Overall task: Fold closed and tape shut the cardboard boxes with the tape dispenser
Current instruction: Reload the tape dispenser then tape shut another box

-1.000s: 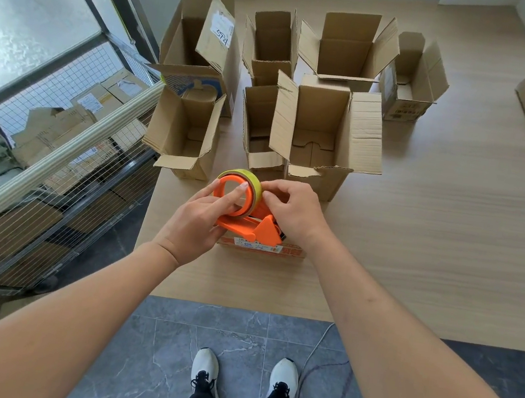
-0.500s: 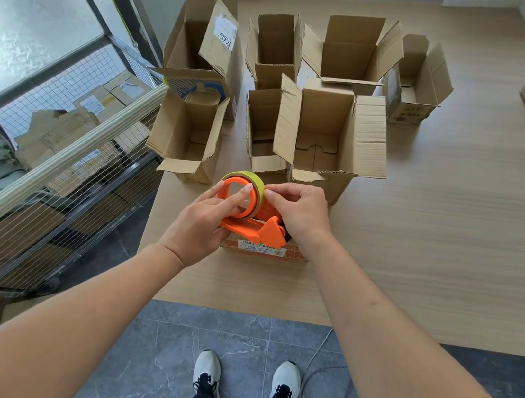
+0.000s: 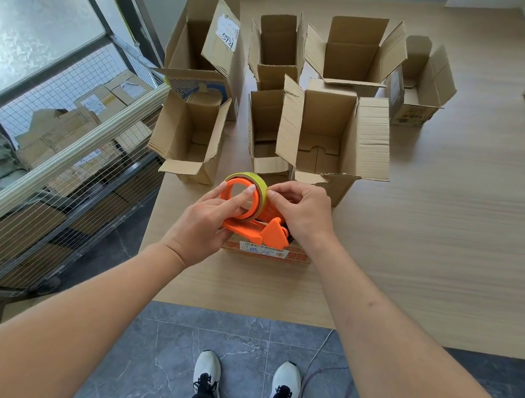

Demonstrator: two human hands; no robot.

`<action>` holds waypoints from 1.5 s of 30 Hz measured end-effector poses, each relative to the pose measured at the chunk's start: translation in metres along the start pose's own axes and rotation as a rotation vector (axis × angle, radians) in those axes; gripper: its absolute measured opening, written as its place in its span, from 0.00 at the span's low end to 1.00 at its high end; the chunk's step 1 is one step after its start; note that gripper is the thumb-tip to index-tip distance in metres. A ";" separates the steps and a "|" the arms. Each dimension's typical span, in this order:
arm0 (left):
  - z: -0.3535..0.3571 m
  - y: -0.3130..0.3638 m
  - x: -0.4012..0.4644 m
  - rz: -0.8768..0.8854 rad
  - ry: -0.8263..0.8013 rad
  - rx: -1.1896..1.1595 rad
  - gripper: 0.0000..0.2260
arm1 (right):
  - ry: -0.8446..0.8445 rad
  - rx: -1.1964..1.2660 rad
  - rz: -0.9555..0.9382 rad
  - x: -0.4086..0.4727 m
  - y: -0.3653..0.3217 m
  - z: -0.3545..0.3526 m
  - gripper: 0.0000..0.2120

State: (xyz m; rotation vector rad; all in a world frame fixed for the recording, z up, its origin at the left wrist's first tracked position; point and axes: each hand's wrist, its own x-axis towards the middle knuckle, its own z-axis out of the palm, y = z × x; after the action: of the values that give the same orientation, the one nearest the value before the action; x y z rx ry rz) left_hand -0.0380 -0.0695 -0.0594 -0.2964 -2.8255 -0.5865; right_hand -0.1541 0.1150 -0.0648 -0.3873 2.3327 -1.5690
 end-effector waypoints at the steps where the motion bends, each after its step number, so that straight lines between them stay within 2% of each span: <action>1: 0.000 0.000 0.000 -0.001 0.005 -0.001 0.35 | -0.001 0.003 0.004 0.000 -0.001 0.000 0.09; 5: 0.000 0.000 0.001 0.002 0.012 0.004 0.35 | -0.033 -0.007 0.008 0.001 -0.002 -0.001 0.16; 8: 0.000 0.000 0.002 0.010 0.016 0.010 0.36 | -0.066 -0.038 0.005 0.003 -0.003 -0.001 0.13; 13: -0.001 -0.002 0.004 0.009 0.005 -0.001 0.35 | -0.009 -0.023 0.023 0.005 0.001 0.001 0.09; 17: 0.002 -0.004 0.001 0.005 -0.001 -0.026 0.35 | -0.003 0.105 0.120 0.011 0.004 0.002 0.03; 22: 0.005 -0.010 0.000 0.017 0.013 -0.048 0.36 | 0.001 0.192 0.203 0.014 0.006 0.006 0.03; 26: 0.006 -0.013 -0.003 0.037 0.000 -0.065 0.35 | -0.064 0.124 0.187 0.018 0.003 0.005 0.02; 35: 0.007 -0.014 -0.003 0.049 0.010 -0.104 0.33 | -0.043 -0.054 0.089 0.016 0.001 0.007 0.03; 40: 0.008 -0.015 -0.005 0.046 0.000 -0.112 0.34 | -0.100 -0.091 0.051 0.016 0.001 0.013 0.06; 45: 0.009 -0.016 -0.005 0.042 -0.003 -0.110 0.33 | -0.063 -0.086 0.075 0.016 0.005 0.014 0.04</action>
State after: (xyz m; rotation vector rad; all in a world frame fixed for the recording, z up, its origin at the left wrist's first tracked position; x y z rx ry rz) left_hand -0.0385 -0.0812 -0.0744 -0.3764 -2.7869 -0.7346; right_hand -0.1633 0.0989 -0.0756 -0.3587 2.3446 -1.4053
